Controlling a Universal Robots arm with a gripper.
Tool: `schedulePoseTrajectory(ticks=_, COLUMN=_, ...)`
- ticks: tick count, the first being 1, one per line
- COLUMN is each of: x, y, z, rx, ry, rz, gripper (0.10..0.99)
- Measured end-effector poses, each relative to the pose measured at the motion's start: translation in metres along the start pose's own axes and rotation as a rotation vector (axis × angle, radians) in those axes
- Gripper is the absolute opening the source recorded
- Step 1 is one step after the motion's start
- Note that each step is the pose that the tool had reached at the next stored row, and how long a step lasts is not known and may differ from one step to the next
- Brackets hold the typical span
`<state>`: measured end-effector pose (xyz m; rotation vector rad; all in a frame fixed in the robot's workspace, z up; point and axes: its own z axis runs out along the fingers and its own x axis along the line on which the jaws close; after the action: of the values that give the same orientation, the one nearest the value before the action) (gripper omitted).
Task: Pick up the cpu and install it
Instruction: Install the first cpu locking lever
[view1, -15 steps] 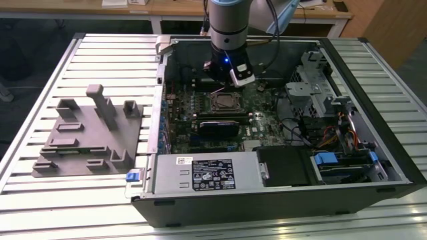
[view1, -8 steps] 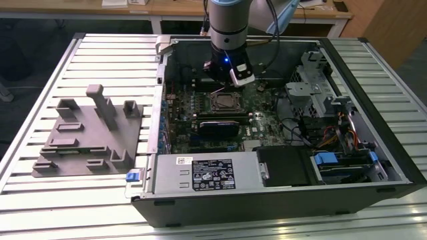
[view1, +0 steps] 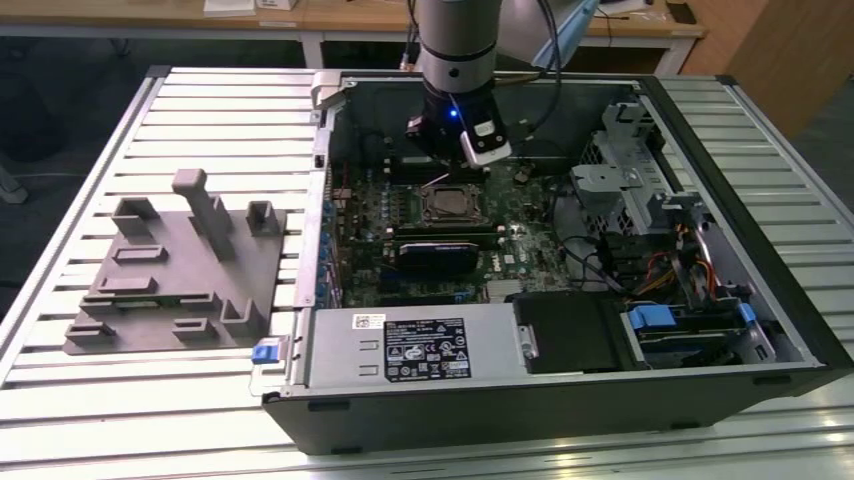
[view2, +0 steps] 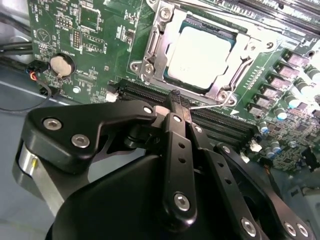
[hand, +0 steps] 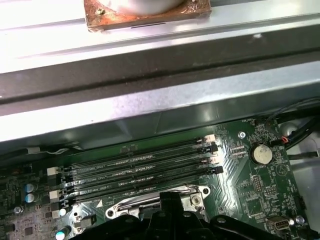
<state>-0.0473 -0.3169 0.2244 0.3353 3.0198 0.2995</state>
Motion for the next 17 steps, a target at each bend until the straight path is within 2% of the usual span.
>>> schedulePoseTrajectory(ticks=2, x=0.0, y=0.0, z=-0.0005, rx=-0.003, ry=0.0005, rz=0.0, gripper=0.106)
schedulePoseTrajectory(ticks=3, x=0.0007, y=-0.0003, z=0.0012, rx=-0.012, ry=-0.0055, rz=0.0, gripper=0.106)
schedulePoseTrajectory(ticks=4, x=0.0011, y=-0.0004, z=0.0018, rx=-0.013, ry=-0.0107, rz=-0.001, gripper=0.106)
schedulePoseTrajectory(ticks=6, x=0.002, y=-0.0007, z=0.003, rx=-0.016, ry=-0.025, rz=-0.004, gripper=0.106)
schedulePoseTrajectory(ticks=10, x=0.0046, y=-0.0011, z=0.0047, rx=-0.025, ry=-0.0621, rz=-0.012, gripper=0.106)
schedulePoseTrajectory(ticks=11, x=0.0055, y=-0.0011, z=0.0051, rx=-0.027, ry=-0.0691, rz=-0.013, gripper=0.106)
schedulePoseTrajectory(ticks=13, x=0.0071, y=-0.0008, z=0.0056, rx=-0.029, ry=-0.0759, rz=-0.014, gripper=0.106)
schedulePoseTrajectory(ticks=17, x=0.0099, y=-0.0001, z=0.0072, rx=-0.03, ry=-0.0817, rz=-0.015, gripper=0.106)
